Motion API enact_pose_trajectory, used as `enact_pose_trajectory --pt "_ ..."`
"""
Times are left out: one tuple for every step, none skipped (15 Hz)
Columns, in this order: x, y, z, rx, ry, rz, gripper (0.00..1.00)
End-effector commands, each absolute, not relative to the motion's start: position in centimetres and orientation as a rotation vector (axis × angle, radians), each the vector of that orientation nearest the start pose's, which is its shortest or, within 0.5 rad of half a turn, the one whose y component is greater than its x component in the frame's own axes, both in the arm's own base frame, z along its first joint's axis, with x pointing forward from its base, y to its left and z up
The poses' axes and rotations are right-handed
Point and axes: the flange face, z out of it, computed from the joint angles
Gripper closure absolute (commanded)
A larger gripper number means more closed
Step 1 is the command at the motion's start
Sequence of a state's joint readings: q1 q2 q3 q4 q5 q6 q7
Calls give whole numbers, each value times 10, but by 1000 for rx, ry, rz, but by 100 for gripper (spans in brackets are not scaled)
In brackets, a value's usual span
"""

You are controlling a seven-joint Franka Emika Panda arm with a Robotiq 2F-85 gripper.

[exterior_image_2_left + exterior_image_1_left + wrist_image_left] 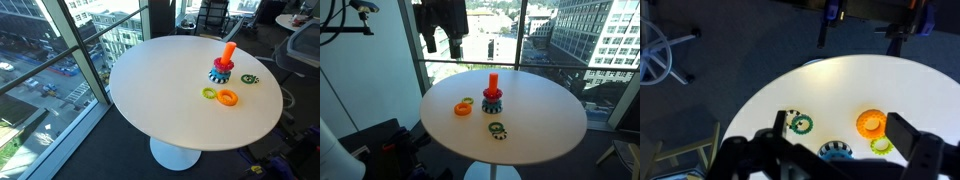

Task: Take a ring off of the ring toss

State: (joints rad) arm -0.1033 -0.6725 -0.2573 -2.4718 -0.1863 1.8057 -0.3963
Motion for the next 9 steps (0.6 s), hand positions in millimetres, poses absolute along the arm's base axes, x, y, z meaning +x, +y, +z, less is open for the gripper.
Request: enact_pose_trajectory --pt "340 -138 509 -3155 -235 29 0" --pt "347 -134 508 -3154 -247 29 0" --pt "354 -129 506 -3153 -264 26 0" --pt "362 -124 504 -3150 -276 23 0" --pt "370 -118 502 -3149 -285 11 0" --pt "378 -114 500 -3144 -296 1 0" --pt "386 -110 498 -3145 -293 -13 0" --pt "392 -107 495 -3144 -292 -26 0" --pt "400 -105 491 -3146 -280 -33 0"
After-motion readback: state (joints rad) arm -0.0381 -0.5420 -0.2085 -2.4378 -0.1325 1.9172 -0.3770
